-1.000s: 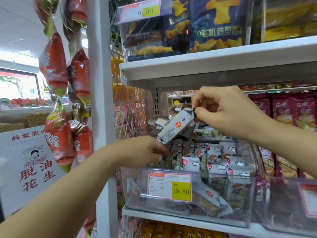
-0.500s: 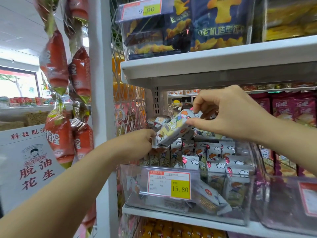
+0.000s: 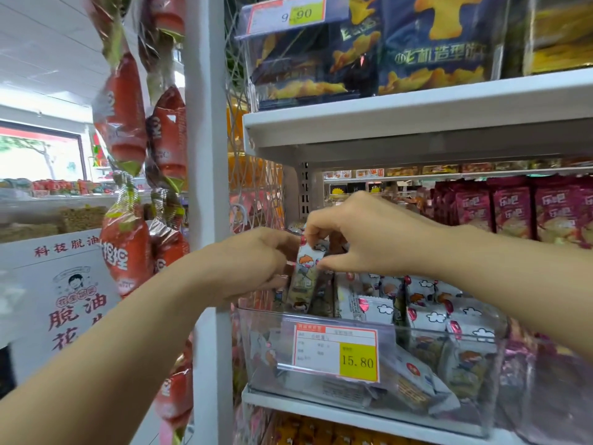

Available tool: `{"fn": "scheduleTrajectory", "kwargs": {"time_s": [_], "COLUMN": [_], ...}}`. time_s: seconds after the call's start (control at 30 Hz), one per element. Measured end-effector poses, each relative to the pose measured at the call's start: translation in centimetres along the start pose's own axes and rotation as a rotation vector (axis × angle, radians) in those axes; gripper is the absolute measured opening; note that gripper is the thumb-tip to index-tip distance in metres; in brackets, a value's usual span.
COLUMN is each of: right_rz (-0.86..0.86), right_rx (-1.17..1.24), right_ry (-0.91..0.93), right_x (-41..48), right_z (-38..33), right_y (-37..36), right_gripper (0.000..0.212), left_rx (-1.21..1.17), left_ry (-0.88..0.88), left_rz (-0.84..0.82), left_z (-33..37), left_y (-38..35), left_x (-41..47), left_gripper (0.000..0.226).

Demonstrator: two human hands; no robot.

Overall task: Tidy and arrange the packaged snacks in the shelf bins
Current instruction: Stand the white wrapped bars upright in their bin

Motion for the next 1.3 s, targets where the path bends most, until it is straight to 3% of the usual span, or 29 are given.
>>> {"fn": "scheduleTrajectory", "kwargs": {"time_s": [0.27, 0.37, 0.5, 0.77, 0.93, 1.17, 1.3], "right_rz": [-0.084, -0.099, -0.14, -0.26, -0.208, -0.234, -0.345], "right_rx": [-0.149, -0.266, -0.329, -0.303, -0.189, -0.352, -0.301], "right_ry": [0.047, 0.076, 0.124, 0.129, 0.059, 0.02, -0.014], "right_x": [2.0, 2.6, 3.2, 3.0, 1.0, -0.7, -1.0], "right_z": [-1.1, -1.3, -1.6, -1.3, -0.3, -0.3, -0.5], "right_y": [-2.1, -2.7, -3.4, -3.6, -1.4, -0.8, -0.7], "right_gripper": [0.025, 0.021, 0.022, 0.033, 0.034, 0.047, 0.038], "left_rx": [0.295, 0.225, 0.135, 0.339, 0.439, 0.484, 0.514], "left_ry": [-0.221, -0.26, -0.245, -0.178, -0.136, -0.123, -0.15], "left_rz": [0.12, 0.177, 0.163, 0.125, 0.131, 0.112, 0.113], "left_z": [0.7, 0.7, 0.4, -0.1, 0.1, 0.1, 0.0], "left_y": [1.5, 1.5, 1.3, 0.7, 0.3, -0.2, -0.3], "left_x": [-2.2, -2.5, -2.8, -3.5, -3.5, -3.1, -2.6], "left_gripper": [0.041, 0.048, 0.05, 0.056, 0.055, 0.051, 0.046]}}
Point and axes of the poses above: each hand's wrist, its own x-axis towards the middle knuckle, its own y-axis out of the back of the hand, z = x × y, the point moved 3 cm from there along x, towards the middle knuckle, and after that the axes turned 1 degree about -x, right-handed, at the moved point
